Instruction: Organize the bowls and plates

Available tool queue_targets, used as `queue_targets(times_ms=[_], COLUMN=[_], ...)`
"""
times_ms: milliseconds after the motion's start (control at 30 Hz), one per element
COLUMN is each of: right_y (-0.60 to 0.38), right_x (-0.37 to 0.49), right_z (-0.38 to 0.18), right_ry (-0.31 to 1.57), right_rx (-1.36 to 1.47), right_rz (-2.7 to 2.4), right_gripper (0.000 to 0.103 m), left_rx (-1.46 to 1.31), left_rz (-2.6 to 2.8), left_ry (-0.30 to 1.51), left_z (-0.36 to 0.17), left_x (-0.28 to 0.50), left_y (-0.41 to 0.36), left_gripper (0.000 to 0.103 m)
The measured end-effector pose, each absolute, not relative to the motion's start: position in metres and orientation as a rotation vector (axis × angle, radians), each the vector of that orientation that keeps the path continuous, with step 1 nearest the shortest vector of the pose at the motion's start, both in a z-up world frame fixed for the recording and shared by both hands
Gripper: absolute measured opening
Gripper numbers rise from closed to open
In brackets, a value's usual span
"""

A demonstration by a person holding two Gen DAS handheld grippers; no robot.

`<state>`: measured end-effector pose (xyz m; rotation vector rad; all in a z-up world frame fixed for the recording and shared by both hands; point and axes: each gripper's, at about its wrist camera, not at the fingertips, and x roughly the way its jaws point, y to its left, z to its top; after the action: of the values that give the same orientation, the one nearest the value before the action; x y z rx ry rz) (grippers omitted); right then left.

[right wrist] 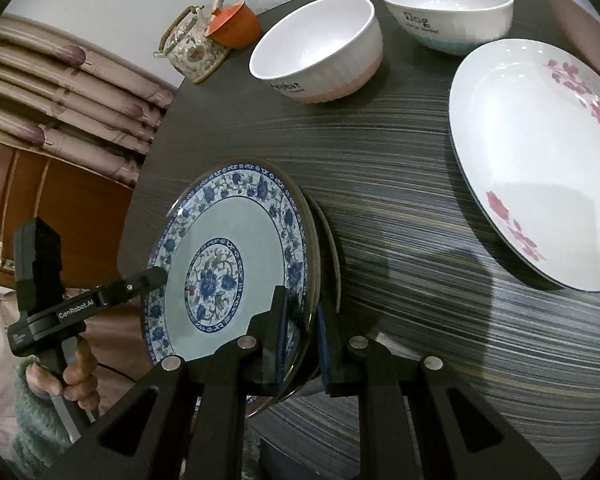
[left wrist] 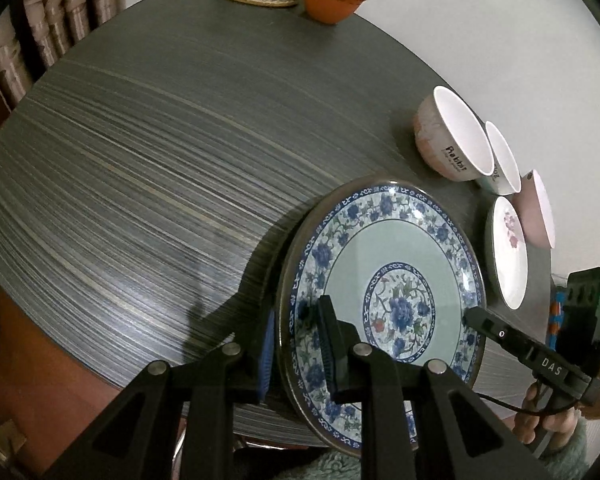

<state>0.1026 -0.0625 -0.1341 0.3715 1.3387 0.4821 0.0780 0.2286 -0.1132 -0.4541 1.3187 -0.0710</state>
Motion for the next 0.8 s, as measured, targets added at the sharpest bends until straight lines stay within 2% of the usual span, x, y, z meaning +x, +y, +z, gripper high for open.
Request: queue_targets(times_ms=[567, 800], right_y=[-0.024, -0.002], right_x=[0.096, 0.093], right_z=[-0.13, -0.125], right_ry=[1.316, 1.312], right_rx=[0.122, -0.019], right_rz=[0.415, 0.362], right_gripper=[0.024, 0.035], left_rx=[-0.376, -0.3], left_rz=[-0.019, 0.003], left_ry=[1.315, 1.298], left_z=[-0.128, -0.131], left_x=[0.077, 0.077], left_y=[0.217, 0.203], left_gripper=[0.026, 0.027])
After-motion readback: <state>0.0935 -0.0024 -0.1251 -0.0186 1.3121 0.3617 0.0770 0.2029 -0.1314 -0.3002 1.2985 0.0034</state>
